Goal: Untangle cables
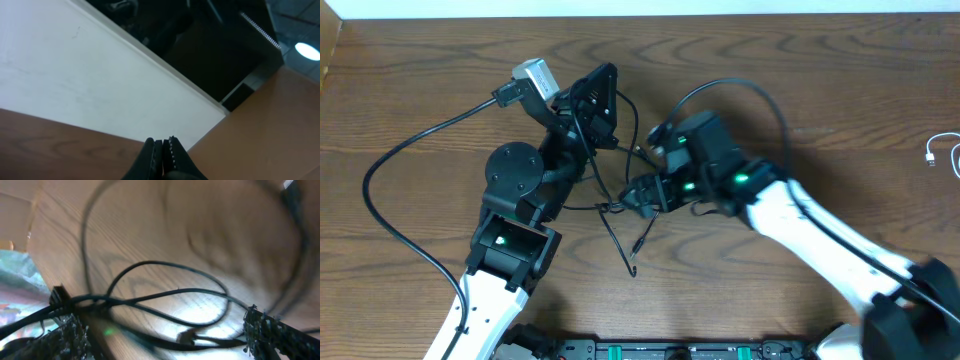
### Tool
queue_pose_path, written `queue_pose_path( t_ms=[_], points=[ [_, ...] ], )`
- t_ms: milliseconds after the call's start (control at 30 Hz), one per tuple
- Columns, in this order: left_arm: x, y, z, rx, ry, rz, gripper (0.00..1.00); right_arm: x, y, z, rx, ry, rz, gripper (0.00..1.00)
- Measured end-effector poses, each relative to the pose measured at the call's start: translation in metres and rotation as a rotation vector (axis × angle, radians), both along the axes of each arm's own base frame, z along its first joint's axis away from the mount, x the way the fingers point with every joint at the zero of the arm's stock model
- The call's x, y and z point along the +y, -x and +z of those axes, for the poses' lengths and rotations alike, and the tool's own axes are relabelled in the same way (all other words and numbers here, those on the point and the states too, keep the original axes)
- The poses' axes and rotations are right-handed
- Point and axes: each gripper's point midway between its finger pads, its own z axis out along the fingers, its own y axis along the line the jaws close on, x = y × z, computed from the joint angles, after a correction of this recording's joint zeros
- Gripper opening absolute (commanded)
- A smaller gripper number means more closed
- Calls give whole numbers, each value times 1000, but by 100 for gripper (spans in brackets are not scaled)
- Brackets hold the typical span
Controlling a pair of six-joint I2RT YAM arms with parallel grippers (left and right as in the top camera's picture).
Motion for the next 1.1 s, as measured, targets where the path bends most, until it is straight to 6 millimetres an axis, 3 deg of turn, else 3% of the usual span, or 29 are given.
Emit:
queue_pose_path(
  t_ms=[133, 233, 333, 433, 533, 700, 800, 933, 1100],
  points=[
    [2, 5, 22, -76, 40, -1, 8, 9, 9, -43, 79, 94, -17, 68],
    [9, 12, 41, -143, 69, 10, 8, -3, 14, -76, 129, 214, -60, 43],
    [31, 16, 50, -169, 66, 86, 8, -37, 12, -98, 169, 366, -146, 16],
    [66, 14, 48, -144, 52, 215, 8, -89, -5, -104, 172, 511, -285, 2],
    [100, 11, 39, -102, 25, 334, 8, -142, -28, -97, 154, 597, -431, 1],
    [137, 4, 18, -21, -10, 450, 8, -215, -64, -66, 97, 611, -655, 1],
    [148, 2, 5, 29, -27, 482, 8, -243, -73, -57, 83, 611, -714, 3],
    [157, 1, -1, 53, -36, 495, 8, -264, -77, -56, 85, 614, -727, 9],
    [191, 3, -1, 55, -33, 592, 8, -296, -80, -57, 107, 624, -785, 24]
  ],
)
